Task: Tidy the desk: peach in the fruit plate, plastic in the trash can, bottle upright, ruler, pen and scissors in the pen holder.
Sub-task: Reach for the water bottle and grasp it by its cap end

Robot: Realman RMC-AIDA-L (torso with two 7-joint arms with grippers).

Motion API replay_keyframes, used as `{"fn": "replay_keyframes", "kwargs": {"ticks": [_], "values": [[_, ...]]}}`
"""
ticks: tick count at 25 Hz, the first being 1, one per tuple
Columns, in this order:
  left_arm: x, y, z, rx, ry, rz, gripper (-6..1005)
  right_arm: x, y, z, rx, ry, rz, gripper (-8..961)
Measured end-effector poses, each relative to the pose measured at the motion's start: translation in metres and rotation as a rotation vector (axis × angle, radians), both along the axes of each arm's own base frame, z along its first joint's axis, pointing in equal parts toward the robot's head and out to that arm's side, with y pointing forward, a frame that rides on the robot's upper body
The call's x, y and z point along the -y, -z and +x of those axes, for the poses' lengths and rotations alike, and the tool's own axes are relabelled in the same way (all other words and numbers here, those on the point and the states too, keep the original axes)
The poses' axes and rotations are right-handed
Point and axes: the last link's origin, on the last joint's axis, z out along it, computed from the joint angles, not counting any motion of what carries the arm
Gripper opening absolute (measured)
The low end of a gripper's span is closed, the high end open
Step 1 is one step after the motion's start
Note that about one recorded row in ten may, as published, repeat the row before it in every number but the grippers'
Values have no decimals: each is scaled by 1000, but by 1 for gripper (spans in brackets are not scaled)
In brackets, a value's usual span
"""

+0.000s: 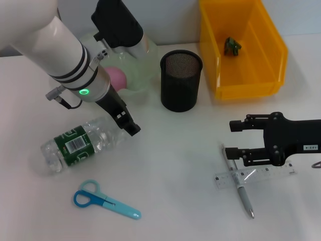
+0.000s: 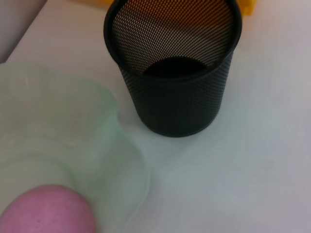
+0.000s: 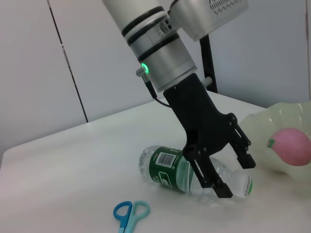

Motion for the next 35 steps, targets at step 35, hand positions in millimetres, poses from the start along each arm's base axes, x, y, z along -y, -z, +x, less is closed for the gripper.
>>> {"fn": "replay_keyframes", "kwargs": {"ticks": [35], "values": [[3, 7, -9, -43, 11, -7, 758, -3, 1, -2, -4, -1, -1, 740]]}}
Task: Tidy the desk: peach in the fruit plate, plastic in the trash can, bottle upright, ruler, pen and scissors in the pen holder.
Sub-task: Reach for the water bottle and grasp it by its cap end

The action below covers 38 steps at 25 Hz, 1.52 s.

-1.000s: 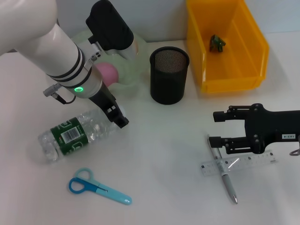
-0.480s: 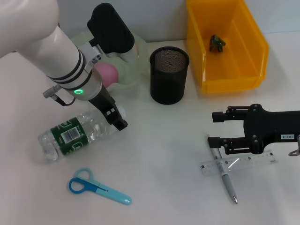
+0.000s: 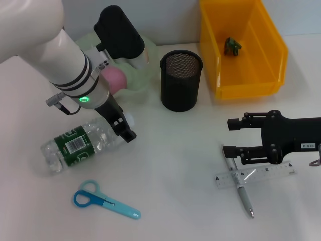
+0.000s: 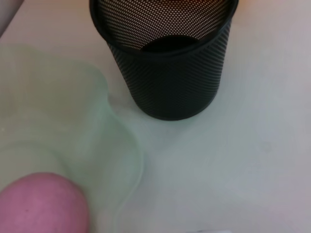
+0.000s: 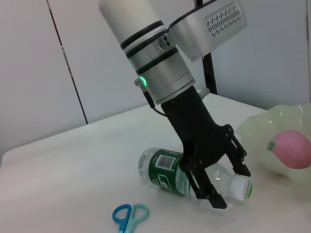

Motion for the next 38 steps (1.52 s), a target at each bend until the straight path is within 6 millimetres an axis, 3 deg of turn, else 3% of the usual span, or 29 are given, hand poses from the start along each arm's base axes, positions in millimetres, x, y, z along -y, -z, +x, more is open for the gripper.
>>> {"fn": "replay_keyframes", "kwargs": {"ticks": [29, 38], "values": [[-2, 3, -7, -24, 35, 22, 739, 0, 1, -1, -9, 4, 0, 740], [-2, 6, -5, -35, 54, 31, 498, 0, 0, -1, -12, 4, 4, 740]]}}
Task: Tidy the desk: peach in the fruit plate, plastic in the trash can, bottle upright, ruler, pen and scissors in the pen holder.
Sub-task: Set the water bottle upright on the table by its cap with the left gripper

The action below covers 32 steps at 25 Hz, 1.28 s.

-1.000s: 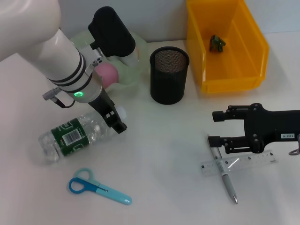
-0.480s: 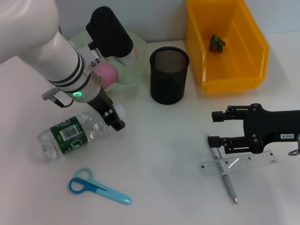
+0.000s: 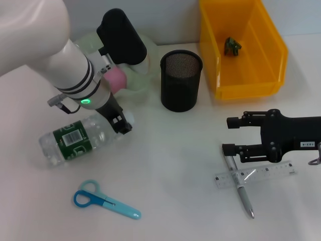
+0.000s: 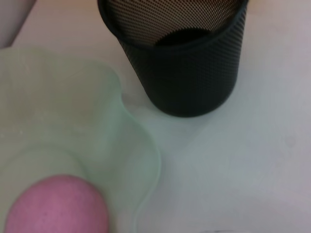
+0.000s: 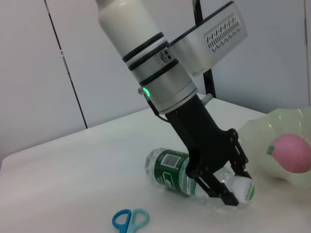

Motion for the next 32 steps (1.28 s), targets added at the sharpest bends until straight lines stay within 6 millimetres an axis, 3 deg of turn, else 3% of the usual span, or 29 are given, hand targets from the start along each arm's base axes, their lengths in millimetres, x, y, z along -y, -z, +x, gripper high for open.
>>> {"fn": "replay_keyframes", "kwargs": {"ticks": [8, 16, 19, 27, 32], "values": [[5, -6, 11, 38, 10, -7, 449, 1, -1, 1, -4, 5, 5, 740], [10, -30, 24, 127, -17, 9, 448, 1, -3, 3, -3, 8, 9, 740], [12, -59, 31, 224, -36, 52, 447, 1, -3, 3, -3, 8, 9, 740], [4, -96, 28, 358, -140, 118, 446, 1, -4, 2, -3, 3, 7, 740], [2, -107, 24, 404, -172, 139, 448, 1, -4, 2, -2, 2, 7, 740]]}}
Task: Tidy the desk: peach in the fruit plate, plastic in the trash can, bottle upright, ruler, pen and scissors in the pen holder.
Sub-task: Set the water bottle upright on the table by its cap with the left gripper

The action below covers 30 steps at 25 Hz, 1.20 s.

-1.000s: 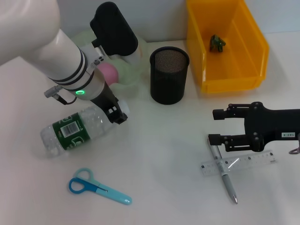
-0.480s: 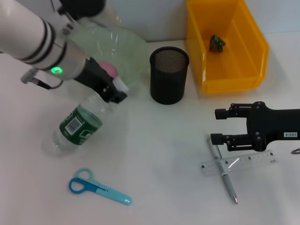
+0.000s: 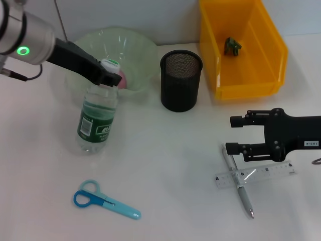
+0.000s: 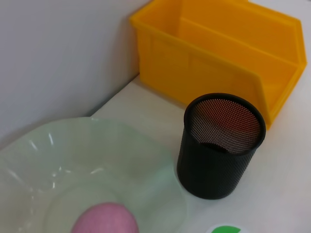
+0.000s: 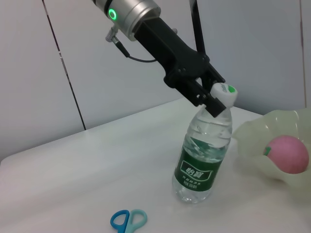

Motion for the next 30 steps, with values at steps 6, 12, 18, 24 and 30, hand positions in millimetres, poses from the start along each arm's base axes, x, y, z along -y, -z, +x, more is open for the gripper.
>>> {"fn": "replay_keyframes", "kwargs": {"ticks": [6, 12, 18, 24, 30], "values": [[2, -12, -5, 44, -40, -1, 449, -1, 0, -1, 1, -2, -1, 739], [5, -21, -7, 69, -44, 8, 450, -1, 0, -1, 0, -3, -2, 739], [7, -26, -15, 56, -62, 13, 452, 1, 0, 0, -1, 2, -4, 739], [8, -30, -21, 58, -73, 26, 453, 1, 0, 1, -1, 2, -4, 739], [8, -37, -28, 47, -77, 63, 454, 1, 0, 0, -3, 2, -4, 739]]}}
